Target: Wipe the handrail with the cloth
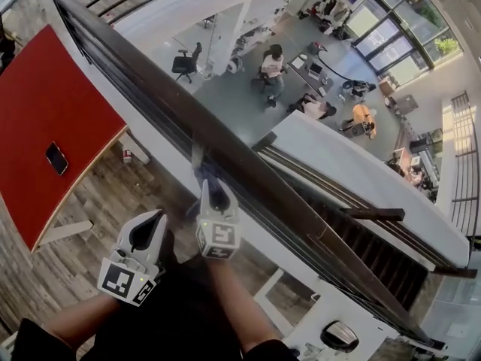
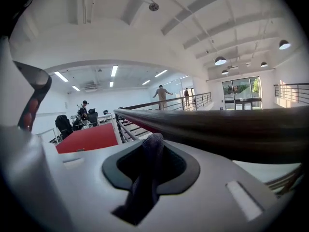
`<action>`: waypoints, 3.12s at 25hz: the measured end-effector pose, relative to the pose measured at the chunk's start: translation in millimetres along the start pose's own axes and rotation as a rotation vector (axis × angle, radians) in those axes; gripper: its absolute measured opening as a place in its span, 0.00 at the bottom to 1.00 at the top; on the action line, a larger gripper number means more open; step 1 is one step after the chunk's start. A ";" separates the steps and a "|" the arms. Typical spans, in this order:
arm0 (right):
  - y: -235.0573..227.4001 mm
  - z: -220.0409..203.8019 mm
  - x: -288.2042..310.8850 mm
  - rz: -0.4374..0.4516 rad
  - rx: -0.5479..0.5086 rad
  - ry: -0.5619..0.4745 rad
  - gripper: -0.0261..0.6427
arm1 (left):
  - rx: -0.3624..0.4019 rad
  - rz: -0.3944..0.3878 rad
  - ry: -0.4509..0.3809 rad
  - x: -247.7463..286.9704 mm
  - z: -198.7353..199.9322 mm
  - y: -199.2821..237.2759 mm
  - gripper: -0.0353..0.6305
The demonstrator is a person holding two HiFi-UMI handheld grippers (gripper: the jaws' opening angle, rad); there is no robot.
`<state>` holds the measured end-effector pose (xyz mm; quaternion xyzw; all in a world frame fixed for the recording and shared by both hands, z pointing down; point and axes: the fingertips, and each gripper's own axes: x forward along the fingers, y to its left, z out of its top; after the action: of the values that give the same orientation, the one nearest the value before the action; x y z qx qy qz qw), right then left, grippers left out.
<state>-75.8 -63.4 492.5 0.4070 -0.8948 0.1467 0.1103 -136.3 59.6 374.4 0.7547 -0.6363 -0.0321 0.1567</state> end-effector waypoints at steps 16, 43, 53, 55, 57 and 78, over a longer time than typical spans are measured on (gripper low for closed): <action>-53.1 -36.3 81.6 -0.298 -0.046 0.003 0.13 | 0.014 0.032 0.055 -19.7 -7.9 80.3 0.05; -73.0 -101.7 107.9 -0.472 0.001 0.091 0.14 | 0.192 -0.271 0.007 115.3 -26.9 73.8 0.05; -99.9 -111.0 78.3 -0.505 0.013 0.114 0.14 | 0.189 -0.211 0.055 104.8 -42.3 70.8 0.05; -105.5 -113.8 68.5 -0.511 0.007 0.114 0.14 | 0.186 -0.195 0.060 101.9 -43.7 68.9 0.05; -108.4 -116.9 61.1 -0.511 0.000 0.116 0.14 | 0.180 -0.184 0.063 99.9 -45.6 65.9 0.05; -158.6 -133.3 -2.0 -0.566 0.138 0.183 0.14 | 0.190 -0.220 0.115 91.6 -60.5 1.2 0.05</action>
<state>56.5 -114.2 643.6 0.6319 -0.7200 0.2065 0.1992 -105.3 -17.6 445.9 0.8319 -0.5398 0.0548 0.1163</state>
